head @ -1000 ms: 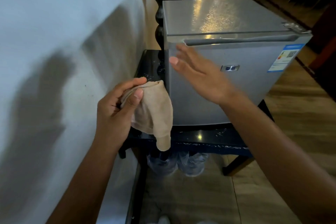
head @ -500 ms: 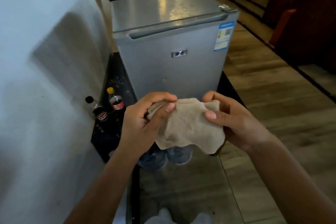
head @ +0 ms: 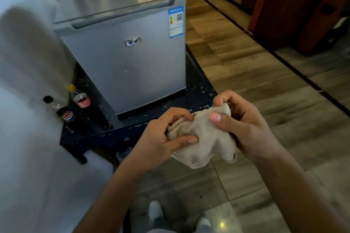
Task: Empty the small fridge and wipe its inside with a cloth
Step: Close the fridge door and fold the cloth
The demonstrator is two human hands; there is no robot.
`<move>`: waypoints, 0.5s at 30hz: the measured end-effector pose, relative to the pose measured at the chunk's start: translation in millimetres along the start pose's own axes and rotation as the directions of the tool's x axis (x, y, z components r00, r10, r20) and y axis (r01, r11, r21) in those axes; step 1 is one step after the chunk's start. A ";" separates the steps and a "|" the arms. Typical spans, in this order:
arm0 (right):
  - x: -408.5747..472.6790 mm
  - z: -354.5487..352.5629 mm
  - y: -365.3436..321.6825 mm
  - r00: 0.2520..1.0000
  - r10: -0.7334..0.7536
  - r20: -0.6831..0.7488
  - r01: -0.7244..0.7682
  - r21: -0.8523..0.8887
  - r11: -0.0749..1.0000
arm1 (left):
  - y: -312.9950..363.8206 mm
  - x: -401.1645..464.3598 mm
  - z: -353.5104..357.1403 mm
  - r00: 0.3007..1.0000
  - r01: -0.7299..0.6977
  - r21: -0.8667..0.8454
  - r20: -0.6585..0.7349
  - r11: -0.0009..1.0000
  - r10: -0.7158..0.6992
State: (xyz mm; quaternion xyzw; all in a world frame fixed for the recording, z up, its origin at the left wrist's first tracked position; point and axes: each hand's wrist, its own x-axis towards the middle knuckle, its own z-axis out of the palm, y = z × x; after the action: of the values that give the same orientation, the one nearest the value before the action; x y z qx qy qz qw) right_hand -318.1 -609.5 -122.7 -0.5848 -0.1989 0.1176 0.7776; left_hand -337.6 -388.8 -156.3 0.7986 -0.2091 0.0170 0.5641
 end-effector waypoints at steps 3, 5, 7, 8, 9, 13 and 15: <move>-21.9 -11.2 -7.5 0.999 -0.003 -0.040 0.002 -0.025 1.000 | 5.4 -3.7 19.0 0.998 0.017 -0.023 0.055 1.000 -0.016; -34.7 -16.5 -10.5 0.998 -0.014 -0.068 0.010 -0.056 0.998 | 8.1 -4.8 28.5 0.998 0.012 -0.006 0.067 1.000 -0.011; -47.8 -19.7 -11.7 0.995 -0.021 -0.101 0.015 -0.068 0.998 | 9.7 -3.5 36.7 0.996 -0.010 0.003 0.087 1.000 0.010; -54.0 -20.5 -11.9 0.992 -0.026 -0.125 0.017 -0.072 0.997 | 9.4 -2.6 40.2 0.995 -0.035 0.003 0.099 0.999 0.035; -60.7 -20.8 -12.4 0.988 -0.031 -0.153 0.020 -0.074 0.997 | 9.2 -1.9 43.0 0.992 -0.063 0.000 0.105 0.998 0.063; -82.6 -16.5 -14.6 0.968 -0.072 -0.239 0.036 -0.152 0.988 | 7.2 -1.1 48.8 0.981 -0.191 0.015 0.049 0.981 0.190; -90.0 -12.6 -16.6 0.958 -0.100 -0.270 0.036 -0.230 0.972 | 7.5 0.1 49.5 0.967 -0.256 0.029 0.023 0.966 0.255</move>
State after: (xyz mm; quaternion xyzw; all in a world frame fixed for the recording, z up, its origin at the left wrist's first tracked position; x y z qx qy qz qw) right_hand -393.7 -662.6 -125.3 -0.6717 -0.1189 -0.0163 0.7310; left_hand -350.5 -435.8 -167.5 0.7741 -0.3153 0.0852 0.5423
